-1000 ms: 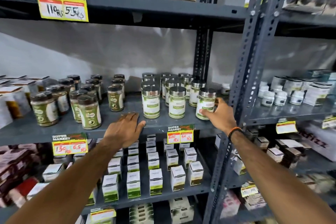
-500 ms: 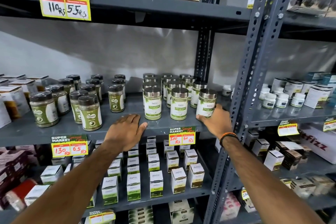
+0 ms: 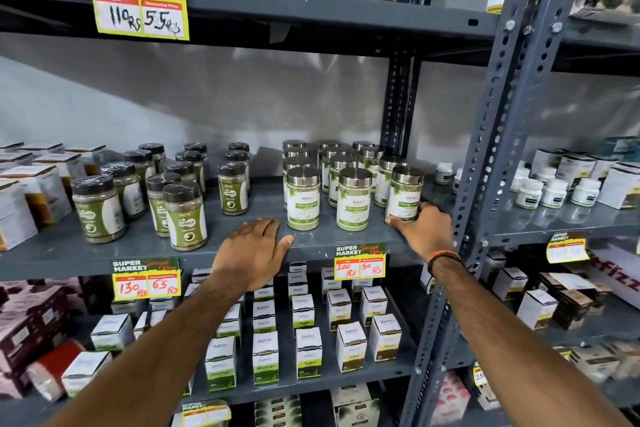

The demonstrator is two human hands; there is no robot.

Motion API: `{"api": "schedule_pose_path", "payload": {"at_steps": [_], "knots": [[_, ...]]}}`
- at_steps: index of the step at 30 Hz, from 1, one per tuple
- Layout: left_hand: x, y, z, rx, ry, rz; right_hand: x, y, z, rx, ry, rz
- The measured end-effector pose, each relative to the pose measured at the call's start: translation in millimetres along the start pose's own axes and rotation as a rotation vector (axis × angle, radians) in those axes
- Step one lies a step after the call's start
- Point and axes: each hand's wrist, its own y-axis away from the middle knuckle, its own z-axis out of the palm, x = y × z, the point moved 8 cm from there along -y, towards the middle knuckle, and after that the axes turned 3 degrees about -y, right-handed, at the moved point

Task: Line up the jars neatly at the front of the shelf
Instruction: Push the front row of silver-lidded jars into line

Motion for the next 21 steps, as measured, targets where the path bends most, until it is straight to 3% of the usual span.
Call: {"api": "schedule_pose_path", "payload": {"at_steps": [21], "knots": [[2.3, 4.5, -3.6, -0.014, 0.071, 0.02, -9.3, 16.1, -9.0, 0.004, -0.057, -0.04]]}}
